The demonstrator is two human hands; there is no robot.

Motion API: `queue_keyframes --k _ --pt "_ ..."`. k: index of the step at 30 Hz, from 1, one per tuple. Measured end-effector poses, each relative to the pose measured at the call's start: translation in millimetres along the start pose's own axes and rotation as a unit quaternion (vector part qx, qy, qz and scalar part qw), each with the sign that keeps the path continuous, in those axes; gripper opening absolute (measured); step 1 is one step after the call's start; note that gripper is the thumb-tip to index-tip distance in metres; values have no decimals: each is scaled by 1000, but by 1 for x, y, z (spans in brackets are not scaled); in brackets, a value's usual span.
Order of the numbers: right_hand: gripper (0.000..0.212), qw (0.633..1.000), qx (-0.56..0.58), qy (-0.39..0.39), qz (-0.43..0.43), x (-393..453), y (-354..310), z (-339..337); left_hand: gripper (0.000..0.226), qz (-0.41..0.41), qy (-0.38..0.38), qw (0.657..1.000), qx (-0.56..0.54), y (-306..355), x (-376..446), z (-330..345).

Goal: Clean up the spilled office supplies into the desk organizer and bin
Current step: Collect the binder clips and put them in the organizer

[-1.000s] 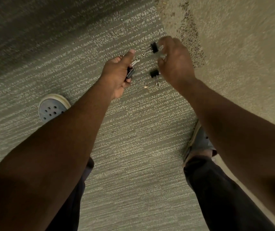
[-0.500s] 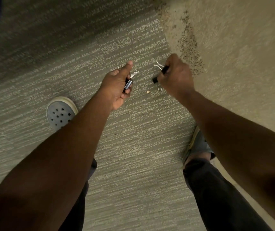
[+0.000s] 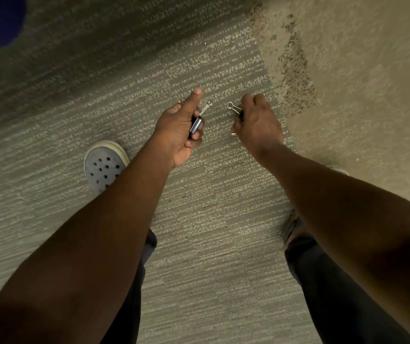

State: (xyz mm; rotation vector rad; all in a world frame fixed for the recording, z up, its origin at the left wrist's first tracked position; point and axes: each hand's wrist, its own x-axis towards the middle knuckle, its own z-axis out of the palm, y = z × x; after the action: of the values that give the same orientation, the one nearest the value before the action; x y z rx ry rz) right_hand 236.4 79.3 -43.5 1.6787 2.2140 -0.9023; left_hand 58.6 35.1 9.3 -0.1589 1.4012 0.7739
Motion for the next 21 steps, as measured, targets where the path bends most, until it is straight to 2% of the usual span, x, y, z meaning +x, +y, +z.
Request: queue_keyframes --k 2,5,9,12,16,21 --pt "31 999 44 14 25 -7 -3 -10 38 -3 -16 1000 -21 2 -14 -3" --pt "24 982 147 42 108 -31 -17 -40 38 -15 -42 998 -52 9 -49 -8" --pt "20 955 238 30 175 -85 -50 -109 40 -25 -59 996 -61 39 -125 -4" --pt "23 937 300 8 177 -130 -86 -166 41 -26 -49 996 -68 76 -193 0" --pt "19 899 395 -2 192 -167 -149 -245 38 18 -50 994 -92 136 -282 2" --pt "18 857 499 1 126 -190 -246 -349 40 92 -77 989 -91 216 -384 1"
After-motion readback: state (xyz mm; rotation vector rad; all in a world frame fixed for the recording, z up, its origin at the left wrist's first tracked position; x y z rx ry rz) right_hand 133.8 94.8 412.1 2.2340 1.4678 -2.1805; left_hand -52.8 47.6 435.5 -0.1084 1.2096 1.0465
